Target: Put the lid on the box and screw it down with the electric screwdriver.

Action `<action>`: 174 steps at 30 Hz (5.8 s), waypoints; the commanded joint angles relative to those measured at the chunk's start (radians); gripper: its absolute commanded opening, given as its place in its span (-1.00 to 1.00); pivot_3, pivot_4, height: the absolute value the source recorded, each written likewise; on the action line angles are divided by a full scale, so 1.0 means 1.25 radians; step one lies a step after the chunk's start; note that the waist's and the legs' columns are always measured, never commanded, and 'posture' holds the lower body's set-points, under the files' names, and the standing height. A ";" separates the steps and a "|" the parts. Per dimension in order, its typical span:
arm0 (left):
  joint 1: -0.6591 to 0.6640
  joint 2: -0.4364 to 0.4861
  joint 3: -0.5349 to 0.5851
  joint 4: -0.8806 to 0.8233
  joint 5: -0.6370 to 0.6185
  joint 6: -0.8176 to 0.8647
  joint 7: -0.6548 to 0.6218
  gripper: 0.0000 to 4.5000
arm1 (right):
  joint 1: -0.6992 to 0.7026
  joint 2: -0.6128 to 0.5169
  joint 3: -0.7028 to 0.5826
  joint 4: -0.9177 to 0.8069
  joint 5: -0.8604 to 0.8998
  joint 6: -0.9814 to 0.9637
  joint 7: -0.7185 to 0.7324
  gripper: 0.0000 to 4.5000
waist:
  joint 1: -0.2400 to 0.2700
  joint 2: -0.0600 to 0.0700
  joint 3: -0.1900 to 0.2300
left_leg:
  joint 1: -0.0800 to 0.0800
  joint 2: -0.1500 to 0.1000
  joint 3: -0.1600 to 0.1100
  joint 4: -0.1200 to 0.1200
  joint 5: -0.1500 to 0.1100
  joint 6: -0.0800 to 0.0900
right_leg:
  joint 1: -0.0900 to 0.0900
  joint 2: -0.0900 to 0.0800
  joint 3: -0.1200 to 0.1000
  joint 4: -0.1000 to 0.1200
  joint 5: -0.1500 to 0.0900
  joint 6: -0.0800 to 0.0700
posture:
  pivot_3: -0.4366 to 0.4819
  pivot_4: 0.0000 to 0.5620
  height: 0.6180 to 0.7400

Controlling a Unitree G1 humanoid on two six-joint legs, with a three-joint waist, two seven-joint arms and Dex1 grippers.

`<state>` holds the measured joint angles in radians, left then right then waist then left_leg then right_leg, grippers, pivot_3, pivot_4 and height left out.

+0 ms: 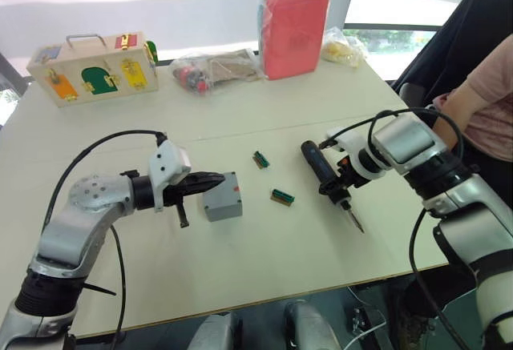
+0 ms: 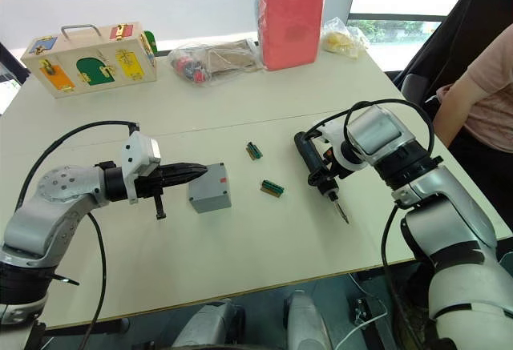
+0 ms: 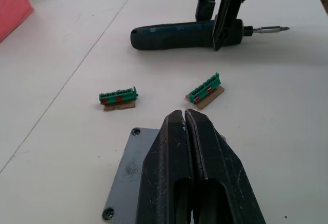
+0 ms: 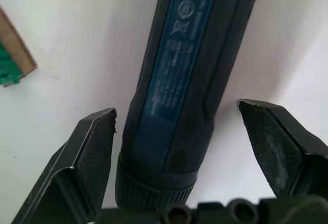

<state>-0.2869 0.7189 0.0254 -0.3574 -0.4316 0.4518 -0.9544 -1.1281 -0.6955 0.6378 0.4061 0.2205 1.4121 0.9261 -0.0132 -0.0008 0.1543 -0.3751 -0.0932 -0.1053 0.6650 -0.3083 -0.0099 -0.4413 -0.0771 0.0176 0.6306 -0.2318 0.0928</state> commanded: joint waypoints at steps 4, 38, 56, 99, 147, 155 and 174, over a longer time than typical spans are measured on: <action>-0.001 -0.004 0.013 -0.022 0.003 -0.020 0.019 -1.00 | -0.005 0.022 0.095 0.074 -0.050 -0.043 0.037 0.21 | 0.000 -0.003 -0.002 | 0.001 0.000 0.000 0.000 0.000 0.000 | 0.001 0.000 0.000 0.000 0.000 0.000 | -0.05 -0.47 1.00; -0.039 0.063 -0.009 0.141 0.044 -0.059 -0.069 -1.00 | 0.260 0.515 -0.438 -0.330 0.106 -0.932 -0.165 -0.16 | -0.009 0.000 0.000 | -0.013 -0.002 -0.002 0.002 0.002 -0.003 | -0.017 0.000 -0.001 0.009 0.000 0.000 | -0.05 -0.47 1.00; -0.066 0.005 -0.075 0.262 0.114 -0.100 -0.072 -1.00 | 0.357 0.559 -0.380 -0.226 0.023 -1.072 -0.216 -0.16 | -0.026 0.000 0.000 | -0.012 -0.002 -0.002 0.002 0.002 -0.004 | -0.016 0.000 -0.001 0.012 0.000 0.000 | -0.05 -0.47 1.00; -0.044 0.011 -0.068 0.241 0.109 -0.093 -0.067 -1.00 | 0.344 0.560 -0.369 -0.254 0.037 -1.057 -0.189 -0.16 | -0.026 -0.001 0.000 | -0.012 -0.002 -0.002 0.003 0.002 -0.004 | -0.016 0.000 0.000 0.013 0.000 0.000 | -0.05 -0.47 1.00; -0.017 0.013 -0.070 0.207 0.114 -0.082 -0.051 -1.00 | 0.407 0.533 -0.340 -0.114 -0.025 -1.018 -0.203 -0.16 | -0.022 0.000 -0.005 | 0.005 -0.002 -0.002 0.000 0.002 -0.003 | 0.000 0.000 0.000 0.009 0.000 0.000 | -0.05 -0.47 1.00; -0.011 0.009 -0.076 0.207 0.123 -0.085 -0.049 -1.00 | 0.423 0.532 -0.334 -0.111 -0.029 -0.977 -0.217 -0.16 | -0.022 0.000 -0.014 | 0.005 -0.001 -0.002 0.000 0.002 -0.003 | 0.000 0.000 0.000 0.008 0.000 0.000 | -0.05 -0.47 1.00; -0.013 0.003 -0.080 0.203 0.127 -0.079 -0.047 -1.00 | 0.398 0.520 -0.346 -0.140 -0.036 -0.988 -0.247 -0.16 | -0.019 0.001 -0.018 | 0.017 -0.001 -0.002 -0.005 -0.003 0.005 | 0.013 0.001 0.000 0.001 -0.001 0.000 | -0.05 -0.47 1.00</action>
<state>-0.3074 0.7202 -0.0660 -0.0909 -0.2786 0.3445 -1.0109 -0.6431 -0.0285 0.2035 0.1989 0.1996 0.1287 0.6278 -0.0375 0.0000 0.1321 -0.3542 -0.0938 -0.1079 0.6591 -0.3119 -0.0038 -0.4253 -0.0757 0.0175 0.6313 -0.2326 0.0928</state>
